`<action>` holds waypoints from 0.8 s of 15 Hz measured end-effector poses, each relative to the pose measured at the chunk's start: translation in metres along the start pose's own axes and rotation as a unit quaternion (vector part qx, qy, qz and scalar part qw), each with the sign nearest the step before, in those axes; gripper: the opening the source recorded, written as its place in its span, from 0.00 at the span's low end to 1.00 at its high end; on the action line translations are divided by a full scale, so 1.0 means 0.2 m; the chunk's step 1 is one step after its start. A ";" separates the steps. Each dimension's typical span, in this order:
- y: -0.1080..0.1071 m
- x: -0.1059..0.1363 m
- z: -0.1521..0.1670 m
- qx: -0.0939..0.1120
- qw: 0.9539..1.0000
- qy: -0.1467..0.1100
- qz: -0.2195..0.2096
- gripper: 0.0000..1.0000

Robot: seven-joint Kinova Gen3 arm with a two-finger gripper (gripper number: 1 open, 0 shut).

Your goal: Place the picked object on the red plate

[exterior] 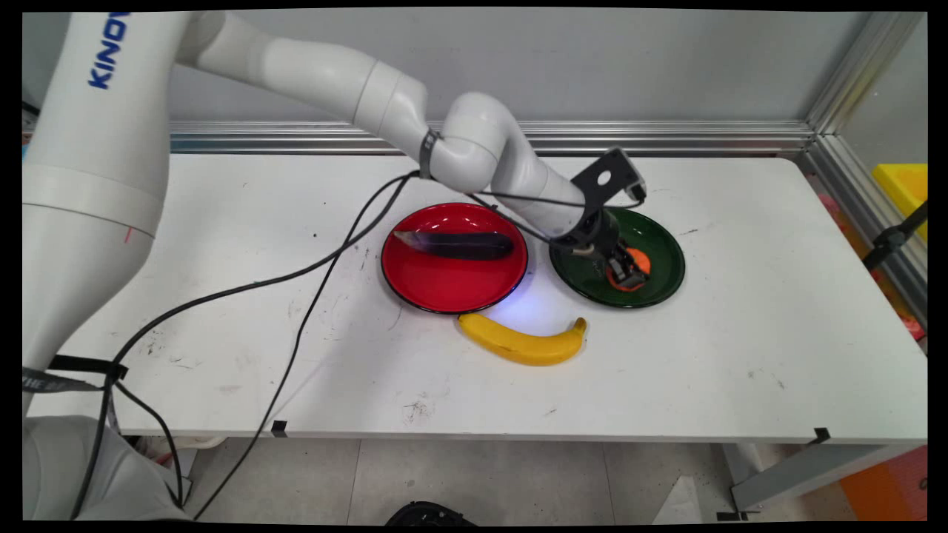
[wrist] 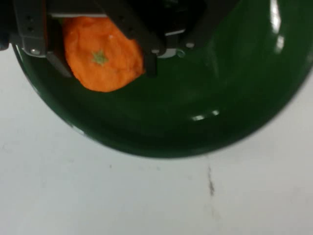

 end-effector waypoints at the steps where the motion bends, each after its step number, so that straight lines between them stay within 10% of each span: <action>1: -0.01 0.03 -0.04 0.002 1.000 0.005 0.003 0.00; 12: -0.10 0.00 -0.63 -0.003 0.999 0.012 0.033 0.00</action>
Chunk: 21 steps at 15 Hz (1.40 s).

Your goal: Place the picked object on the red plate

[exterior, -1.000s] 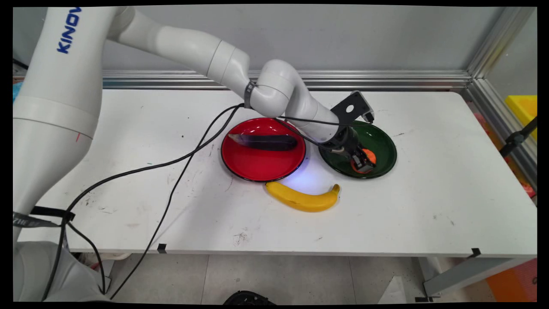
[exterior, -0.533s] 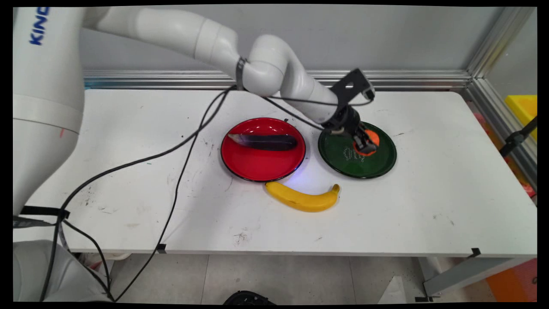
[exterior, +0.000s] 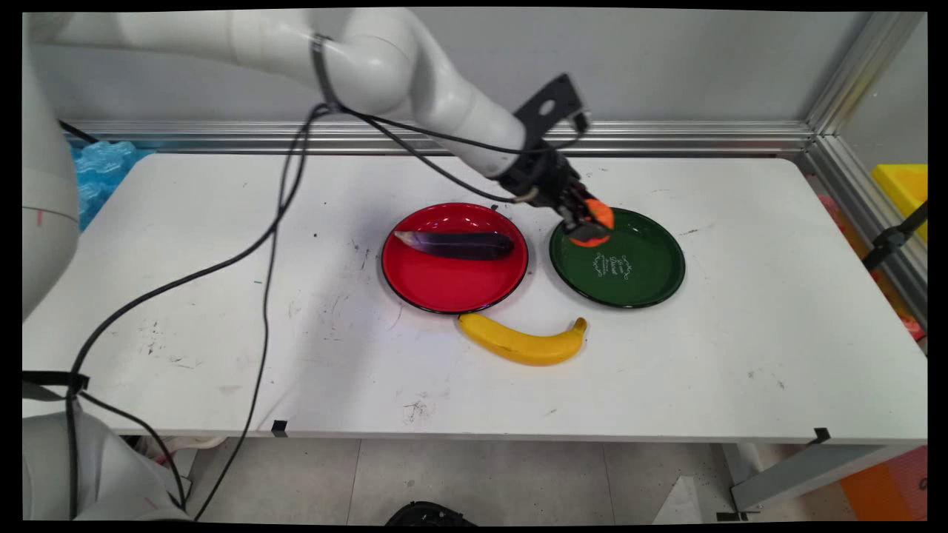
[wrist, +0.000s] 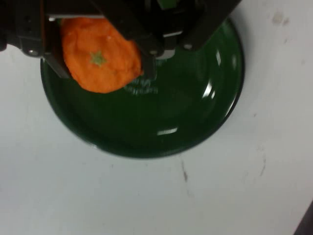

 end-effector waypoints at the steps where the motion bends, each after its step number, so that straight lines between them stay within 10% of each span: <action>1: -0.02 -0.03 -0.05 -0.002 1.000 -0.003 0.002 0.00; 21: -0.25 -0.77 -0.60 -0.052 0.996 -0.071 0.012 0.00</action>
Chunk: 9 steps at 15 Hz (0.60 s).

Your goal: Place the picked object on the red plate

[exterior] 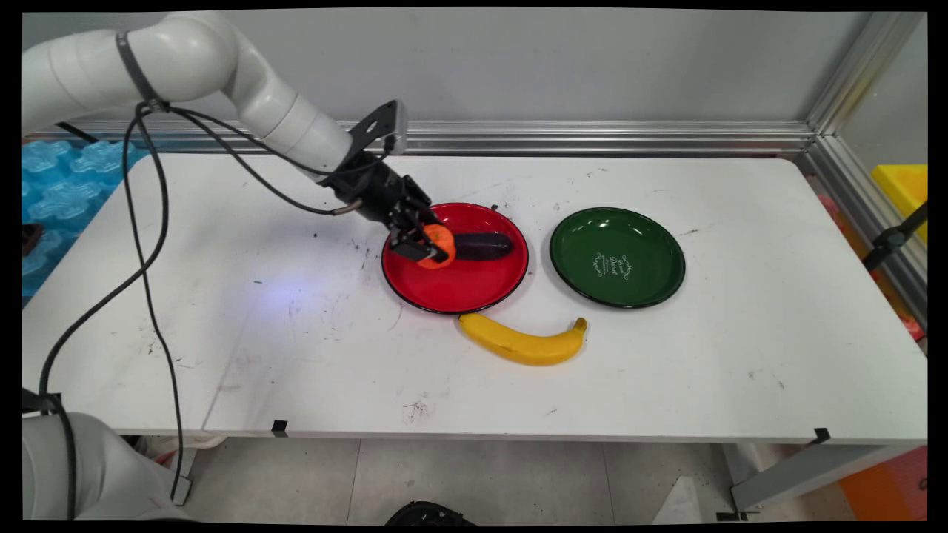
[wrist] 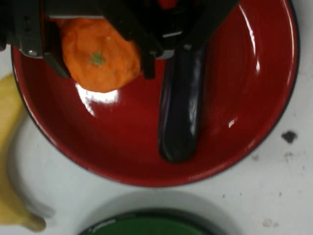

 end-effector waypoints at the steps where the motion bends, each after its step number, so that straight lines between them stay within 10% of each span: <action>1: 0.00 -0.03 -0.01 -0.001 1.000 -0.002 0.000 0.00; 9: 0.02 -0.12 0.02 -0.009 1.000 0.011 0.000 0.00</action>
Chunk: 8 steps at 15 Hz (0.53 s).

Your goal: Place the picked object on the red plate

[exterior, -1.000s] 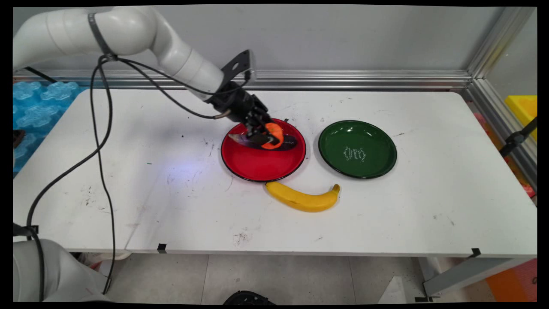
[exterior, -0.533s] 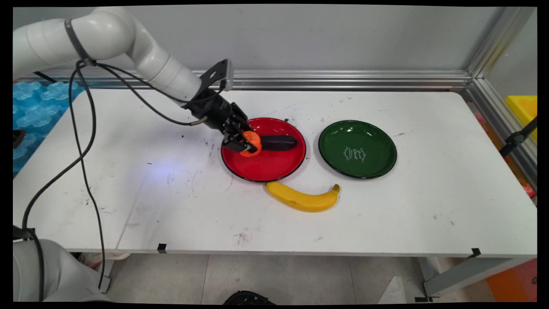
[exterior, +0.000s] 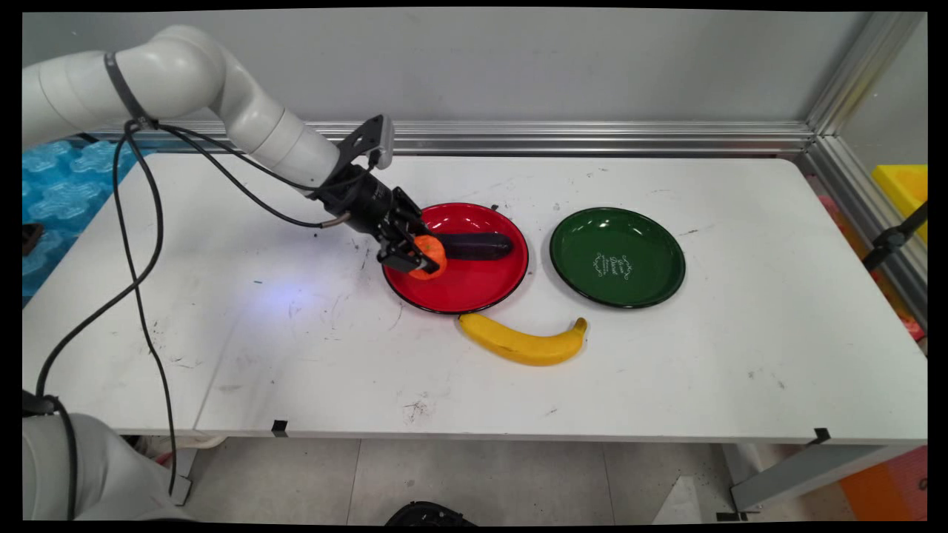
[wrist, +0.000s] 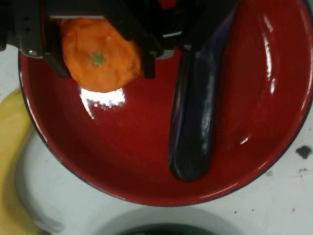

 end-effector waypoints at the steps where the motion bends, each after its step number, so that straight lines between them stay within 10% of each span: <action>1: 0.01 0.00 0.02 -0.002 1.000 0.004 0.000 0.00; 8: 0.03 0.01 0.15 -0.002 1.000 0.021 0.007 0.00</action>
